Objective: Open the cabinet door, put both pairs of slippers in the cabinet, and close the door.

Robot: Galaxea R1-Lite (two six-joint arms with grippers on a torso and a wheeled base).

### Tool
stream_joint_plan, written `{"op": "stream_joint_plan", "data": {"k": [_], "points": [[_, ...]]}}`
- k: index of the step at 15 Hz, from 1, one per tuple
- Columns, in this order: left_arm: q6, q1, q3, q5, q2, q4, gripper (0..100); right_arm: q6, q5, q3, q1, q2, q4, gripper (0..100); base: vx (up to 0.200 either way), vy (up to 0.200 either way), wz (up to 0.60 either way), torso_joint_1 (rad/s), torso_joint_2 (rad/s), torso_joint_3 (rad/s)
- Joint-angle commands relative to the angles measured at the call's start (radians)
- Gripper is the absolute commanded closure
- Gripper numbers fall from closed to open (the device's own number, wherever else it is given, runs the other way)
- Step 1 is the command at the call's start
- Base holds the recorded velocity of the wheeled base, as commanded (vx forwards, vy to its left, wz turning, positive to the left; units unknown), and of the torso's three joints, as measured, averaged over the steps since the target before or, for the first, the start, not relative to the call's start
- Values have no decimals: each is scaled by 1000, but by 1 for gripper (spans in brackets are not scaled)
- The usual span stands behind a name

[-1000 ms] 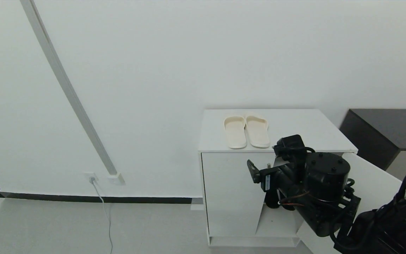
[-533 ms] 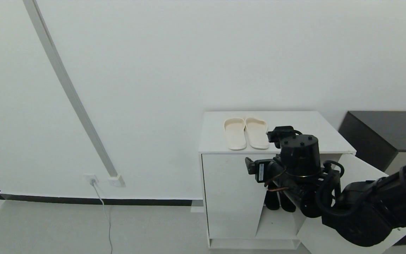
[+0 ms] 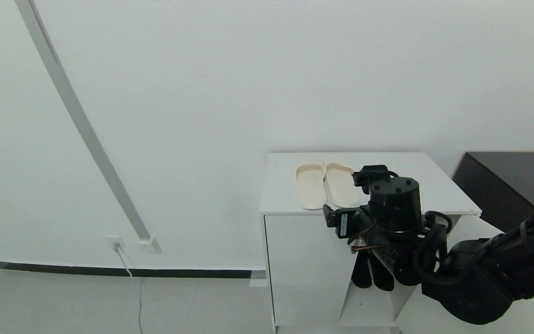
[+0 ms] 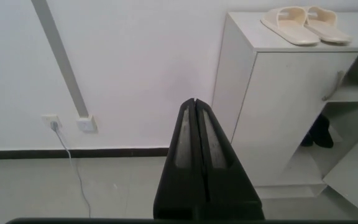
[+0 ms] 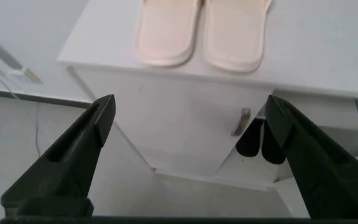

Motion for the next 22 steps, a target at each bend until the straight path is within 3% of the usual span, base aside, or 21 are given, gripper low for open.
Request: {"op": "stream_joint_plan", "data": {"k": [1, 6, 12, 22], "points": [[0, 0, 0, 0, 0, 0, 100, 1, 0, 6, 1, 27, -4, 0, 200, 0, 0, 7, 7, -2], [0, 0, 0, 2, 0, 0, 100, -12, 2, -5, -6, 145, -120, 0, 200, 0, 0, 2, 0, 1], [0, 0, 0, 2, 0, 0, 100, -73, 9, -264, -83, 320, -120, 0, 0, 0, 0, 0, 0, 0], [-2, 0, 0, 0, 0, 0, 100, -82, 60, -522, -154, 400, 87, 0, 0, 0, 0, 0, 0, 0]]}}
